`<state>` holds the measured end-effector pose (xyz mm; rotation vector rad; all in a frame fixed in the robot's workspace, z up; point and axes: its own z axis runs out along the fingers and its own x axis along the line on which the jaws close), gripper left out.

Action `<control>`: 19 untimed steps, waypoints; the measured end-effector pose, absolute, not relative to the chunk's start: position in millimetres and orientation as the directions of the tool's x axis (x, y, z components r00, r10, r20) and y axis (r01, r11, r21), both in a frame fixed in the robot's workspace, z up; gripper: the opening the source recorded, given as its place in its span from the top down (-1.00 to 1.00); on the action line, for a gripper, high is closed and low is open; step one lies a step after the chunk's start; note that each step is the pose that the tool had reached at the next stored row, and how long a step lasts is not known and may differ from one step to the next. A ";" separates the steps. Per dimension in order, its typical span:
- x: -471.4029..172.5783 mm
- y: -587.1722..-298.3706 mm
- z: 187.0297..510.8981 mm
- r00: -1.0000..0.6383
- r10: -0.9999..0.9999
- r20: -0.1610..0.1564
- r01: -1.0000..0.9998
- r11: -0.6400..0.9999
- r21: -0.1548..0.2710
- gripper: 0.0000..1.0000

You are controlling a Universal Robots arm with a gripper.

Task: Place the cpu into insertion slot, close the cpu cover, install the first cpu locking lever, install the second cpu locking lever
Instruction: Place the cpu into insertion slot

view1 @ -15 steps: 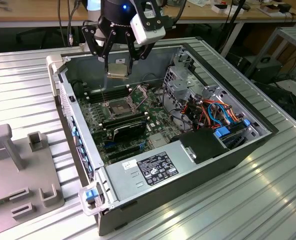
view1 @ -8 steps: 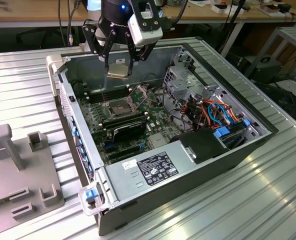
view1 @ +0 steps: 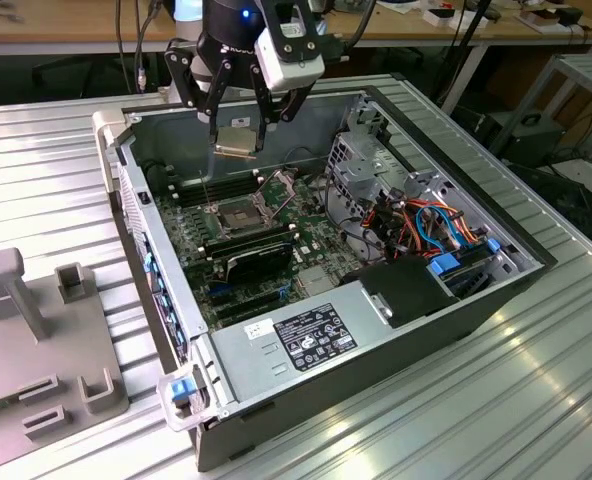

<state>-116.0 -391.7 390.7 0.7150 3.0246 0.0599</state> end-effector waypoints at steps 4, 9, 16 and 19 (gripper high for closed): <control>-115.9 -391.6 390.7 -0.875 0.484 -0.023 0.482 0.875 0.045 -0.09; -115.9 -391.5 390.4 -0.841 0.540 -0.023 0.539 0.841 0.045 -0.09; -115.9 -391.4 390.4 -0.833 0.553 -0.023 0.552 0.832 0.045 -0.09; -115.8 -391.4 390.3 -0.821 0.571 -0.023 0.570 0.821 0.045 -0.09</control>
